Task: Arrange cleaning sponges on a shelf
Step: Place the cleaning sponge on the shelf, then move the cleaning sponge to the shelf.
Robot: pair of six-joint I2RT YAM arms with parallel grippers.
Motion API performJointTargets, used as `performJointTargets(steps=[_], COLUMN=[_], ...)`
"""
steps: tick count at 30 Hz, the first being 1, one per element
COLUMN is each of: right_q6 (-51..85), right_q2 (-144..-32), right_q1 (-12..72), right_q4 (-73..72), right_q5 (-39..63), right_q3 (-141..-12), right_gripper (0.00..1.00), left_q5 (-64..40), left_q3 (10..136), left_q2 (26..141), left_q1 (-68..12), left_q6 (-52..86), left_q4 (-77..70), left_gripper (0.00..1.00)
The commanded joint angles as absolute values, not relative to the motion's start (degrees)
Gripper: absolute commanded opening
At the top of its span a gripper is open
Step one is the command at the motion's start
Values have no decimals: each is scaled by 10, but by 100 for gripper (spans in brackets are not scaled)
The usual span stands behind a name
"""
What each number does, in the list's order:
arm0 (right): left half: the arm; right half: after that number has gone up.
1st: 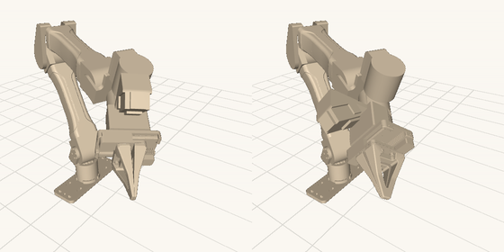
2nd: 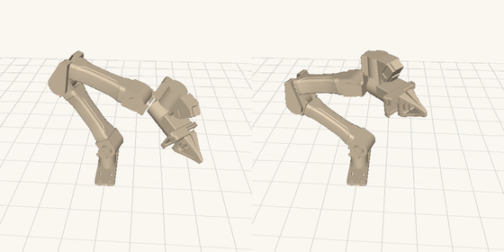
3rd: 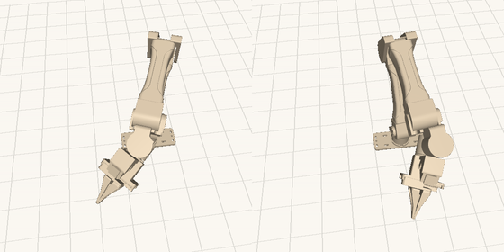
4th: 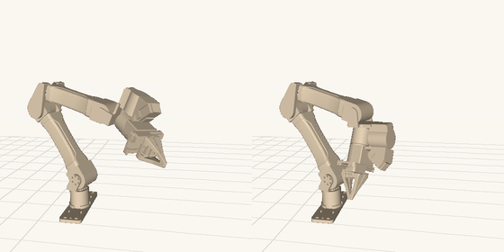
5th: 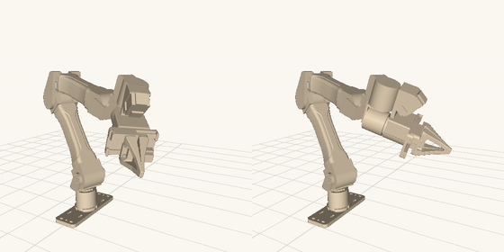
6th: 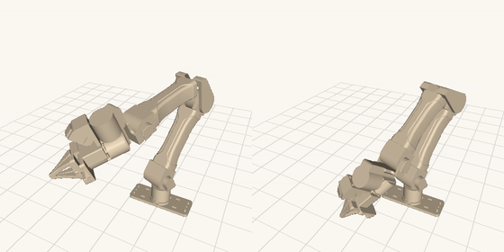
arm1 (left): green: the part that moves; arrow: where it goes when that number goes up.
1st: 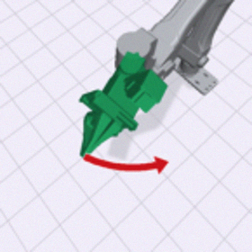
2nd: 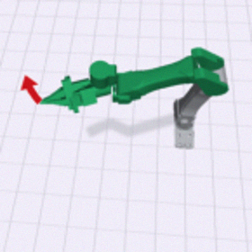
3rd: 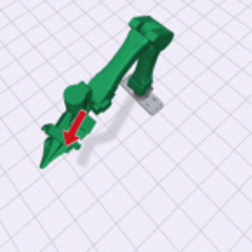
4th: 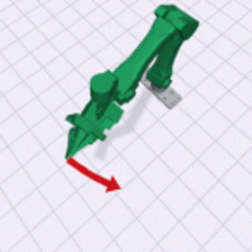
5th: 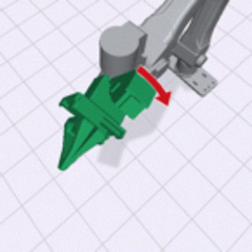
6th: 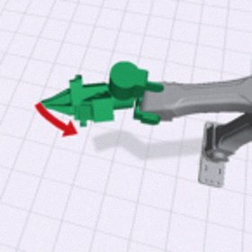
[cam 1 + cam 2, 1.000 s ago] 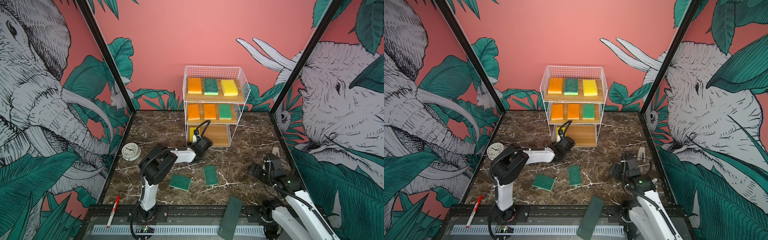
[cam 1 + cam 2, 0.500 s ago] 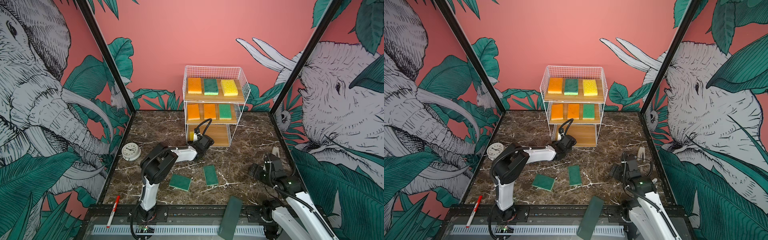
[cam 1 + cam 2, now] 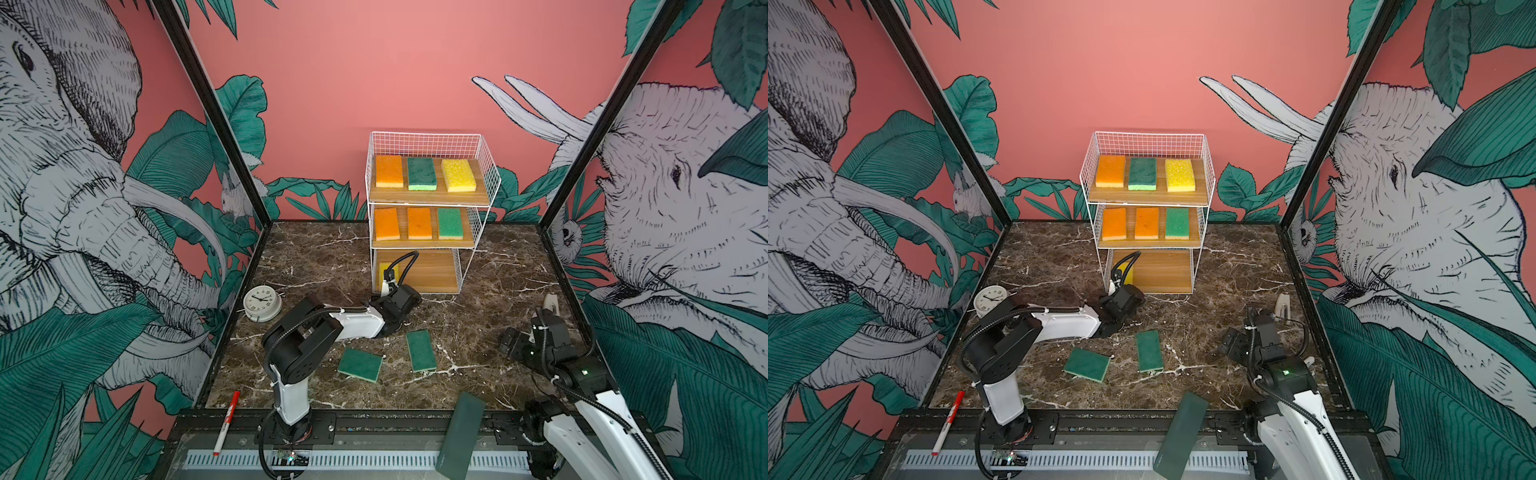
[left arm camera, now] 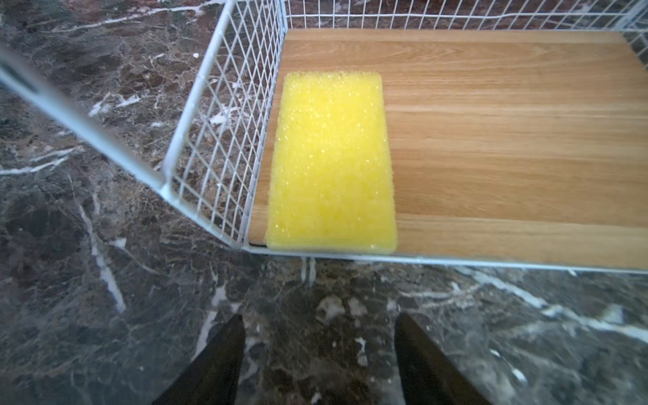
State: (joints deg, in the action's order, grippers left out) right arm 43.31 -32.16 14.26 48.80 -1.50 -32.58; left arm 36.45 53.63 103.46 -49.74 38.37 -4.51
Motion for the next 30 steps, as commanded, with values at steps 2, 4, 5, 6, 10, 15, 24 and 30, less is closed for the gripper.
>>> performJointTargets(steps=[2,4,5,6,10,15,24,30], right_q6=[440,440,440,440,439,435,416,409], right_q2=[-312,-310,-311,-311,-310,-310,-341,-346], right_q1=[146,146,145,146,146,145,146,146], right_q4=[496,496,495,494,490,482,457,448], right_q5=[-22,-22,-23,-23,-25,-30,-32,-37], right_q3=[-331,-330,-329,-329,-324,-312,-309,-303], right_gripper=[92,92,92,92,92,92,92,92], left_q5=[340,333,332,328,314,297,291,296], left_q3=[505,499,500,501,500,486,520,539], left_q2=[995,993,995,997,1014,1024,1048,1058], left_q1=[-497,-497,-496,-495,-488,-474,-465,-461], left_q6=[402,405,408,411,437,463,469,469], left_q4=[-94,-105,-107,-108,-125,-161,-144,-131], left_gripper=[61,55,51,49,44,39,38,38])
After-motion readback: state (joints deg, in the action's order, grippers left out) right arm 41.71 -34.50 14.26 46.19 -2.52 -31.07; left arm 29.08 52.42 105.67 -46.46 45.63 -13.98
